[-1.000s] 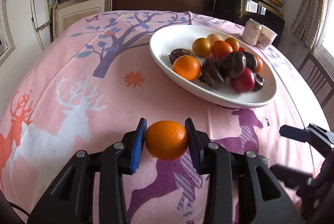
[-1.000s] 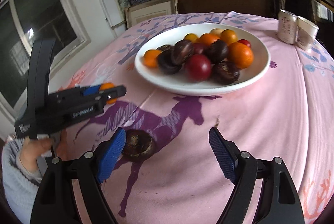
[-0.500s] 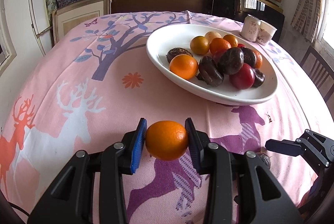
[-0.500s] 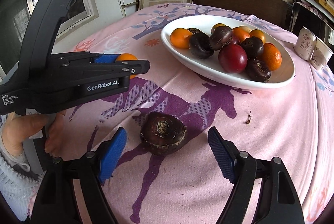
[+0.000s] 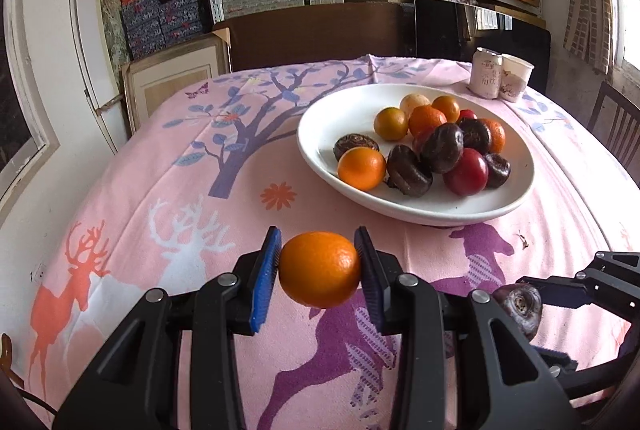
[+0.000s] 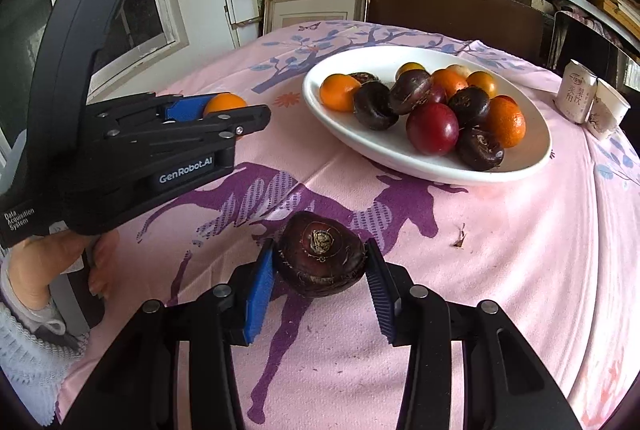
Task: Organize fruits
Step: 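Grasp the last orange with the left tool while the right tool grasps the dark fruit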
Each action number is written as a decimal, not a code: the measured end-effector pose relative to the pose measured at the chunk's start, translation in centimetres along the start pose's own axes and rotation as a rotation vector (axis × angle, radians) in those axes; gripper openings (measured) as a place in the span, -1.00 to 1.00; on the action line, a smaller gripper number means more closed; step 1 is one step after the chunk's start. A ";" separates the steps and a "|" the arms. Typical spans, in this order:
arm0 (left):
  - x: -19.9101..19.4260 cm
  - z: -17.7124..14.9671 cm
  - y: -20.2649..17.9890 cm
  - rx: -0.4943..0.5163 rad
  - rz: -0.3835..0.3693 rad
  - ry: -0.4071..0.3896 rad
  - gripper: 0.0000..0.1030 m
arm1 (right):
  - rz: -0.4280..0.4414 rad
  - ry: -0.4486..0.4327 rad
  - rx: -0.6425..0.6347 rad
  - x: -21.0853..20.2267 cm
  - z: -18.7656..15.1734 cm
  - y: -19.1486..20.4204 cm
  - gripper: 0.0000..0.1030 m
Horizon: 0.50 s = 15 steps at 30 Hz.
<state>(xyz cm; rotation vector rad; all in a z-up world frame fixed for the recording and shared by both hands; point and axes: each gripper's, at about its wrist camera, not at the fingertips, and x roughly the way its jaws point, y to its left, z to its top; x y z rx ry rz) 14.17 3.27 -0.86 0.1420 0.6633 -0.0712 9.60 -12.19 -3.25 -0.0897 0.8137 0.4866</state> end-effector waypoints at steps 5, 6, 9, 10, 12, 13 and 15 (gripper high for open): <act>-1.3 0.4 0.2 -0.006 -0.001 -0.047 -0.28 | -0.006 -0.064 0.062 -1.8 0.2 -1.9 -0.13; -1.5 0.5 0.1 -0.005 -0.004 -0.055 -0.28 | -0.005 -0.082 0.079 -2.4 0.2 -2.4 -0.13; -2.2 0.9 0.1 -0.008 -0.031 -0.076 -0.28 | 0.001 -0.132 0.136 -4.0 0.2 -4.3 -0.13; -2.5 1.3 0.2 -0.018 -0.053 -0.082 -0.28 | 0.008 -0.148 0.162 -4.6 0.4 -5.1 -0.13; -2.9 2.3 0.5 -0.034 -0.088 -0.093 -0.28 | 0.022 -0.175 0.220 -5.6 0.9 -7.2 -0.13; -2.9 3.0 0.7 -0.037 -0.105 -0.093 -0.28 | 0.021 -0.185 0.241 -6.1 1.4 -8.2 -0.13; -2.7 4.6 1.1 -0.033 -0.119 -0.092 -0.28 | -0.007 -0.205 0.267 -7.1 2.8 -10.3 -0.13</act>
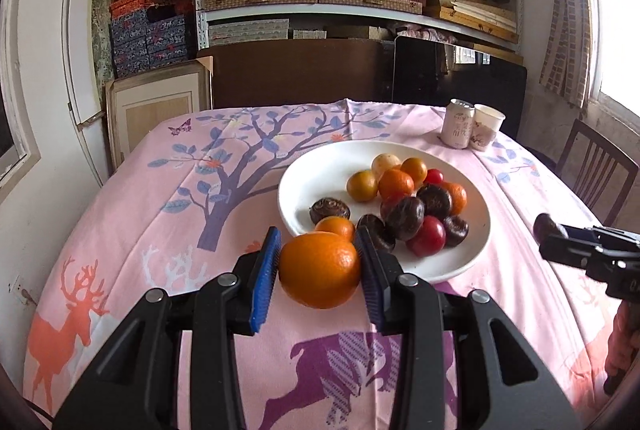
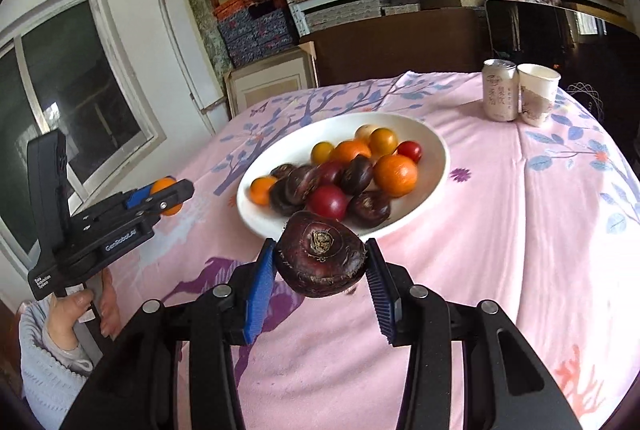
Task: Organize fruits
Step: 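Grasp the last orange with the left tool while the right tool grasps the dark fruit, then lower the orange and dark fruit onto the plate and open both tools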
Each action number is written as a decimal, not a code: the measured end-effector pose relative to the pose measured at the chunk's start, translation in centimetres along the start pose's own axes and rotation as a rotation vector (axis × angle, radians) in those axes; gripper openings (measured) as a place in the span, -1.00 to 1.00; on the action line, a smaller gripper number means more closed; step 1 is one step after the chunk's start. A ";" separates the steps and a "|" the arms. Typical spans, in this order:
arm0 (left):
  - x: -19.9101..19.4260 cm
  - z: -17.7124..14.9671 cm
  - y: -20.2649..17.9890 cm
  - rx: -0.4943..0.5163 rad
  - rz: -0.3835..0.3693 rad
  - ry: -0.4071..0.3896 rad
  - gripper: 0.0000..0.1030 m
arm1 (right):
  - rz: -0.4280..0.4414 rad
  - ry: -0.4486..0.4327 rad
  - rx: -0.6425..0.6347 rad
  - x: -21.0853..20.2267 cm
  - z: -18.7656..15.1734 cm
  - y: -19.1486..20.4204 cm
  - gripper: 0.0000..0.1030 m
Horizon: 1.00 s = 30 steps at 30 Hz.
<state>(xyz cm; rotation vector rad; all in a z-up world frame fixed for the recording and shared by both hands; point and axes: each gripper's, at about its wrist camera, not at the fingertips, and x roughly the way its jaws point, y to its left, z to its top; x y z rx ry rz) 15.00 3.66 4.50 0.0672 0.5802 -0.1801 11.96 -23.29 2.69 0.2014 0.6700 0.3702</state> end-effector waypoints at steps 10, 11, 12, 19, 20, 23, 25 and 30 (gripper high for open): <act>6.9 7.3 -0.2 -0.047 -0.052 0.053 -0.28 | -0.003 -0.046 0.038 4.2 10.6 -0.8 -0.13; 8.1 7.3 -0.5 -0.043 -0.051 0.072 -0.28 | 0.000 -0.019 0.035 5.8 11.2 -0.5 -0.13; 9.4 7.2 -0.8 -0.035 -0.050 0.094 -0.28 | -0.004 0.011 0.026 7.5 11.7 0.0 -0.13; 15.7 4.9 -1.5 0.000 -0.016 0.193 -0.25 | -0.053 0.151 -0.073 17.9 12.8 3.9 -0.13; 16.1 4.9 -1.3 0.002 -0.004 0.192 -0.11 | -0.063 0.169 -0.080 19.1 12.7 4.2 -0.13; 16.6 4.9 -0.5 -0.025 0.005 0.183 0.22 | -0.099 0.205 -0.098 21.4 12.2 4.5 -0.12; 16.7 4.8 -0.2 -0.032 0.013 0.173 0.46 | -0.112 0.205 -0.113 22.1 12.0 4.6 0.16; 16.8 4.6 -0.2 -0.023 0.019 0.174 0.49 | -0.113 0.185 -0.087 22.0 11.7 4.0 0.22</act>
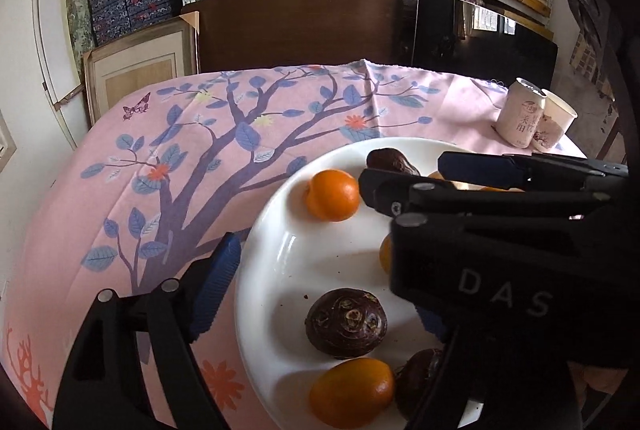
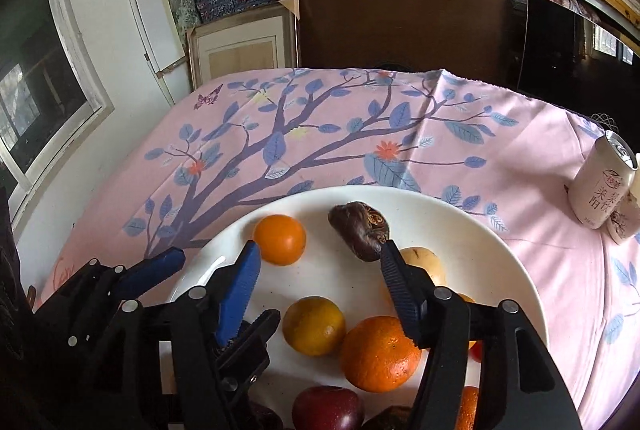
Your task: Organize fruits
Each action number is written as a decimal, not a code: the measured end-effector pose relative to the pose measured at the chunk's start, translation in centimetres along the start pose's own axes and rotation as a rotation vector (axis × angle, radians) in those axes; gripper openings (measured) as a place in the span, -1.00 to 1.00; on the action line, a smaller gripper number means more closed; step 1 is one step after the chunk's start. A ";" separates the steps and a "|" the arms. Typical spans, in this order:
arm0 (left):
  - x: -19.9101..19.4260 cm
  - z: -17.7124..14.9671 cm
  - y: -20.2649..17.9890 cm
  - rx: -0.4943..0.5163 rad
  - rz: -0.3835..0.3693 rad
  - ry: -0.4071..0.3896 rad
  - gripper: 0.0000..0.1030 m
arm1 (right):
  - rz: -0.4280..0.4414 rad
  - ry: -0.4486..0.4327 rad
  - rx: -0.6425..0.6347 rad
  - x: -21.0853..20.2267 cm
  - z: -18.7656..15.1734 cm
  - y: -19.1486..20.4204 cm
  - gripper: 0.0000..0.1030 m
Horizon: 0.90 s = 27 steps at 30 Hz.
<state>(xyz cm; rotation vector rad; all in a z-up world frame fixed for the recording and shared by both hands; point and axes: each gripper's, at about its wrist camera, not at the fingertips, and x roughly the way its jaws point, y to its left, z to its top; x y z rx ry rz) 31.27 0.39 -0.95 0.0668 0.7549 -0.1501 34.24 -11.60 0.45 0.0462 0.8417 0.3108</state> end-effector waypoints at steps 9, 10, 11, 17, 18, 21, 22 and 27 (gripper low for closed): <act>-3.5 -0.8 -0.5 0.009 0.011 -0.049 0.52 | 0.038 -0.084 0.124 -5.9 -0.7 -2.8 0.22; -4.3 -1.0 -0.6 0.010 0.010 -0.060 0.53 | 0.037 -0.098 0.134 -7.0 -1.0 -3.1 0.22; -5.3 -1.2 -0.7 0.010 0.010 -0.074 0.56 | 0.035 -0.113 0.142 -8.0 -1.2 -3.3 0.23; -11.7 -3.1 -1.5 -0.016 -0.009 -0.180 0.72 | 0.022 -0.250 0.157 -15.7 -3.6 -3.6 0.26; -12.7 -3.5 -1.7 -0.018 -0.010 -0.199 0.75 | 0.010 -0.283 0.146 -17.0 -4.2 -3.3 0.34; -15.0 -4.8 -2.7 -0.007 0.015 -0.245 0.85 | -0.038 -0.370 0.088 -20.4 -6.0 -2.2 0.70; -15.4 -5.2 -3.1 -0.002 0.027 -0.254 0.87 | -0.053 -0.395 0.065 -21.1 -6.8 -1.7 0.93; -16.0 -7.3 -4.1 -0.022 0.020 -0.243 0.91 | -0.134 -0.400 -0.012 -21.2 -10.9 -0.9 0.93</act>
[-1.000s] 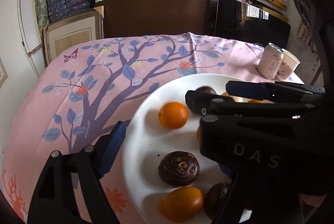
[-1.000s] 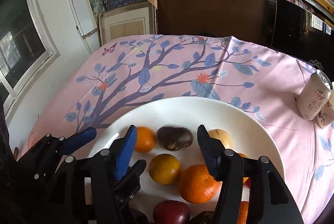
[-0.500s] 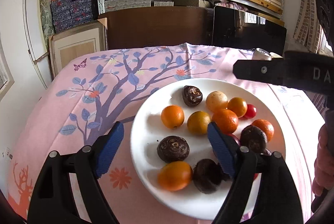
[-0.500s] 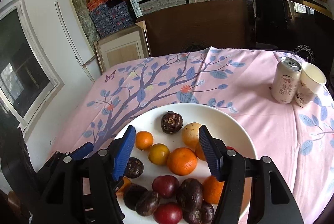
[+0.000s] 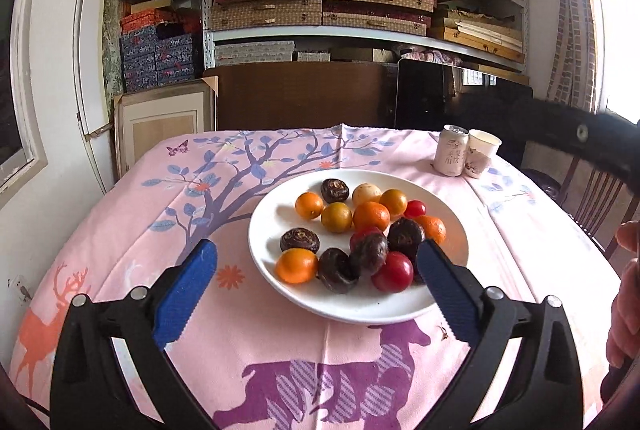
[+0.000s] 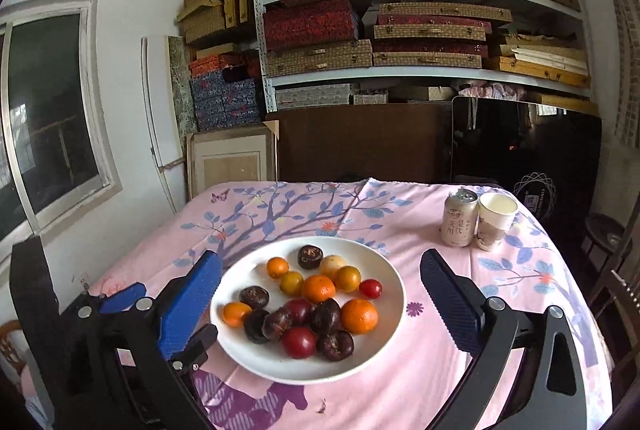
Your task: Organize fruits
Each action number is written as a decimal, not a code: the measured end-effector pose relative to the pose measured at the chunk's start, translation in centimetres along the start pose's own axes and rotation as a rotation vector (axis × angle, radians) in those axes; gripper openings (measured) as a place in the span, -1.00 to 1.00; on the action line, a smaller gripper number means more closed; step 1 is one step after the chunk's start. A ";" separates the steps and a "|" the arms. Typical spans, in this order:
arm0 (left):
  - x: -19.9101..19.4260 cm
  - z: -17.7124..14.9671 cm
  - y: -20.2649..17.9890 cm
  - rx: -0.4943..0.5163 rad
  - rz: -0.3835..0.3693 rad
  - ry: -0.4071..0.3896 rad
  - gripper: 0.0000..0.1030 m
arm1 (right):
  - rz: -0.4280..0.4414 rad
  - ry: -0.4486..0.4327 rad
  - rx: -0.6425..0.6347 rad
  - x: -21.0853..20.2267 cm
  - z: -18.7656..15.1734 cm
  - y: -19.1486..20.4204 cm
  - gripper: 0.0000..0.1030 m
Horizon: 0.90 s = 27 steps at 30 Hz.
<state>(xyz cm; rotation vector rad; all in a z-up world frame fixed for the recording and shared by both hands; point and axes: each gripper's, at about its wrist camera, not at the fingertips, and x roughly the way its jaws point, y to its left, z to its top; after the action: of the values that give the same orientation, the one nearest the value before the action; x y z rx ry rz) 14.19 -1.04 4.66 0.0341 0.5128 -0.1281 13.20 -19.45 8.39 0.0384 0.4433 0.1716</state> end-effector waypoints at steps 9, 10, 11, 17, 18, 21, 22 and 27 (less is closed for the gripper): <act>2.3 -2.2 -2.1 0.146 0.202 0.071 0.91 | -0.036 0.079 0.105 2.0 -6.1 -2.7 0.93; 1.9 -2.3 -2.0 0.143 0.199 0.054 0.91 | -0.048 0.085 0.092 2.2 -6.1 -2.4 0.93; 1.5 -2.3 -1.8 0.126 0.190 0.042 0.91 | -0.050 0.086 0.077 2.2 -6.1 -2.2 0.93; 0.2 -2.1 1.3 -0.017 0.140 0.040 0.91 | -0.063 0.039 0.052 0.8 -7.7 -2.1 0.93; 0.0 -2.1 1.7 -0.034 0.117 0.042 0.92 | -0.068 0.034 0.045 0.9 -7.9 -2.0 0.93; -0.1 -2.1 1.9 -0.052 0.113 0.039 0.92 | -0.081 0.078 0.011 2.0 -8.1 -1.3 0.93; -0.1 -2.1 1.8 -0.043 0.116 0.043 0.91 | -0.067 0.096 0.007 2.3 -8.2 -1.1 0.93; 0.4 -2.3 1.1 -0.017 0.099 0.068 0.91 | -0.049 0.143 -0.011 3.0 -8.7 -0.3 0.93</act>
<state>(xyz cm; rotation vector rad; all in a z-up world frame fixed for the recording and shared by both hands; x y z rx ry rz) 13.61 0.14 2.49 0.0476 0.5790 -0.0259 12.20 -19.25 -0.73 0.0049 0.5851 0.1287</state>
